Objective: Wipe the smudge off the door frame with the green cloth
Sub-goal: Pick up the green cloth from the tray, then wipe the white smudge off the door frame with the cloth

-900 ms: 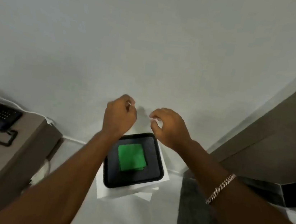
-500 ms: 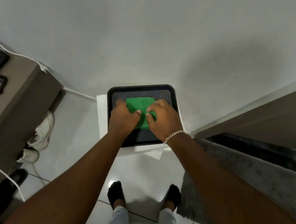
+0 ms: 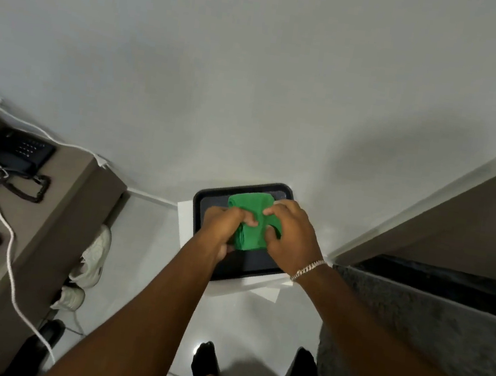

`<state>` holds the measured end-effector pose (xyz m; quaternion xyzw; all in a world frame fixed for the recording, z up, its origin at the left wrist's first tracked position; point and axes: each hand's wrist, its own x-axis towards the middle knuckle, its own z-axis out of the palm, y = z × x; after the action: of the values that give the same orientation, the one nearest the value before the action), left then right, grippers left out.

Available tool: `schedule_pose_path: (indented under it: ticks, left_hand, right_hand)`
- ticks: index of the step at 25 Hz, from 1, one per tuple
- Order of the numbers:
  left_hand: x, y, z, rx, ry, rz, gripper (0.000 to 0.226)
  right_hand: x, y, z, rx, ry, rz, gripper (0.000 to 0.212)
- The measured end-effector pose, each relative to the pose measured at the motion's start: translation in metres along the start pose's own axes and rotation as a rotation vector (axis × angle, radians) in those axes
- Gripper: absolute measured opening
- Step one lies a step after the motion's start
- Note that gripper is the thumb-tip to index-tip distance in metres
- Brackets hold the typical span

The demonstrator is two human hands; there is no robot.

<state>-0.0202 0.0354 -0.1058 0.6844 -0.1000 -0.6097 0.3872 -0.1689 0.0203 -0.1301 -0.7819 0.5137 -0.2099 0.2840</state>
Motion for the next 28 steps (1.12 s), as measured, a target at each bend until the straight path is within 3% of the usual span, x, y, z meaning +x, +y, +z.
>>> schedule_pose_path:
  ticks: [5, 11, 18, 21, 24, 28]
  left_hand:
    - [-0.073, 0.095, 0.066, 0.088, -0.349, 0.253, 0.033]
    - [-0.186, 0.190, 0.176, 0.084, -0.856, 0.510, 0.034]
    - [-0.328, 0.277, 0.274, 0.095, -1.113, 0.846, 0.040]
    - [-0.373, 0.301, 0.299, 0.097, -1.017, 1.095, 0.031]
    - [-0.393, 0.311, 0.310, -0.003, -0.651, 1.427, 0.029]
    - [-0.400, 0.341, 0.299, -0.017, -0.116, 2.033, 0.040]
  right_hand:
    - [-0.006, -0.031, -0.123, -0.225, 0.344, -0.174, 0.044]
    - [-0.007, -0.064, -0.281, -0.449, 0.799, -0.174, 0.051]
    - [-0.008, -0.096, -0.468, -0.578, 1.231, -0.326, 0.064]
    - [0.002, -0.106, -0.526, -0.588, 1.389, -0.347, 0.063]
    - [0.025, -0.110, -0.551, -0.667, 1.345, -0.267, 0.063]
    - [0.048, -0.089, -0.541, -0.683, 1.345, -0.214, 0.067]
